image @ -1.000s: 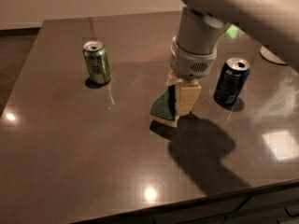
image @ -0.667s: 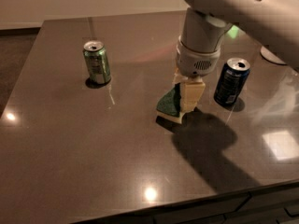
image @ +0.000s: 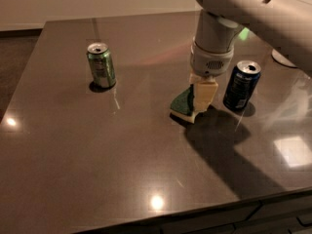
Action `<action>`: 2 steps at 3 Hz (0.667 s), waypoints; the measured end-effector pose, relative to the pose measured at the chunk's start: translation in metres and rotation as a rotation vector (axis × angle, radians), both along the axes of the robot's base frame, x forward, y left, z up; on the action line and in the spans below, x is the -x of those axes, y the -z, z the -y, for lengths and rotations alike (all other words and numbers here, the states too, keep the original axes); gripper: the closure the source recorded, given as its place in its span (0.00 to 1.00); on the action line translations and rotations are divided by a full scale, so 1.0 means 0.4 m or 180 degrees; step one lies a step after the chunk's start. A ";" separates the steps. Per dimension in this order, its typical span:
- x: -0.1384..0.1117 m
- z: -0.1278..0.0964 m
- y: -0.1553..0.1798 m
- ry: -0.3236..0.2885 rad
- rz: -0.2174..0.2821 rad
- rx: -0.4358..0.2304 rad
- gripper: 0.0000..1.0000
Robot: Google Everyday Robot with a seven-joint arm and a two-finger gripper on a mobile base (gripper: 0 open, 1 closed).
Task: Move sponge near pepsi can
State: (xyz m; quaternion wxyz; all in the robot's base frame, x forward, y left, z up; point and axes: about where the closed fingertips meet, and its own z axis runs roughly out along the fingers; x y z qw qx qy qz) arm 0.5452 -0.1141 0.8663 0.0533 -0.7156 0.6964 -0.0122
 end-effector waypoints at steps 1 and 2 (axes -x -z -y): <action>-0.017 0.015 0.004 0.0089 -0.0006 0.0019 0.54; -0.024 0.025 0.008 0.0139 0.0005 0.0038 0.30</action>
Offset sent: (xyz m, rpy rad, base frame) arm 0.0087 -0.0174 -0.0043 -0.0270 0.0109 -0.0630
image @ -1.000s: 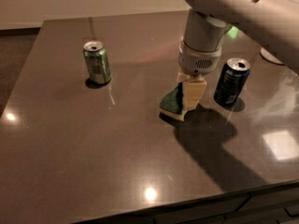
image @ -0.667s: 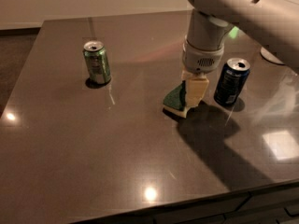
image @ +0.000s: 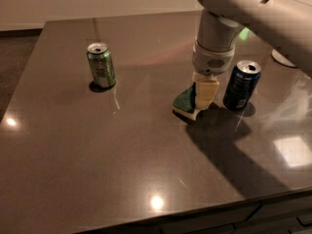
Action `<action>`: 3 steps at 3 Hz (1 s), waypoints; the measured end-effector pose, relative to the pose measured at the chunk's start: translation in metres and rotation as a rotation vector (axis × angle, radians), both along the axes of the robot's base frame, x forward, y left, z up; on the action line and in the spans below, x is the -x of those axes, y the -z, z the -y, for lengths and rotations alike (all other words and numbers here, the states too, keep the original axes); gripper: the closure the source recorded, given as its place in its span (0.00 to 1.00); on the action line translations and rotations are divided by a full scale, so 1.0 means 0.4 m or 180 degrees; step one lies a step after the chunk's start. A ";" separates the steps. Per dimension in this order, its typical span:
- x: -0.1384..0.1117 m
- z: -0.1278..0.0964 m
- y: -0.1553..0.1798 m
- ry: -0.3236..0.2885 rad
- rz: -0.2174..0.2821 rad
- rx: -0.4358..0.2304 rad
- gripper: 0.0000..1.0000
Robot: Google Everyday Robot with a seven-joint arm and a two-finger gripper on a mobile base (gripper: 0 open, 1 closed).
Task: Move sponge near pepsi can
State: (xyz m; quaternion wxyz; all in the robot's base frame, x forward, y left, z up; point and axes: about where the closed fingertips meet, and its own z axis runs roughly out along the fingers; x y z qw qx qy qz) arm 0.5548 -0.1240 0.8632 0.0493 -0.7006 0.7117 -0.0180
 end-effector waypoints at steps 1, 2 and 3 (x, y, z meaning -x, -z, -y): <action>-0.004 -0.003 0.001 -0.0002 0.0020 -0.0009 0.07; -0.006 -0.004 0.001 -0.0004 0.0035 -0.0016 0.00; -0.006 -0.004 0.001 -0.0004 0.0035 -0.0016 0.00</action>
Offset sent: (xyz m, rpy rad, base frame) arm 0.0014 0.0010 -0.0002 0.0027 -0.0060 0.0005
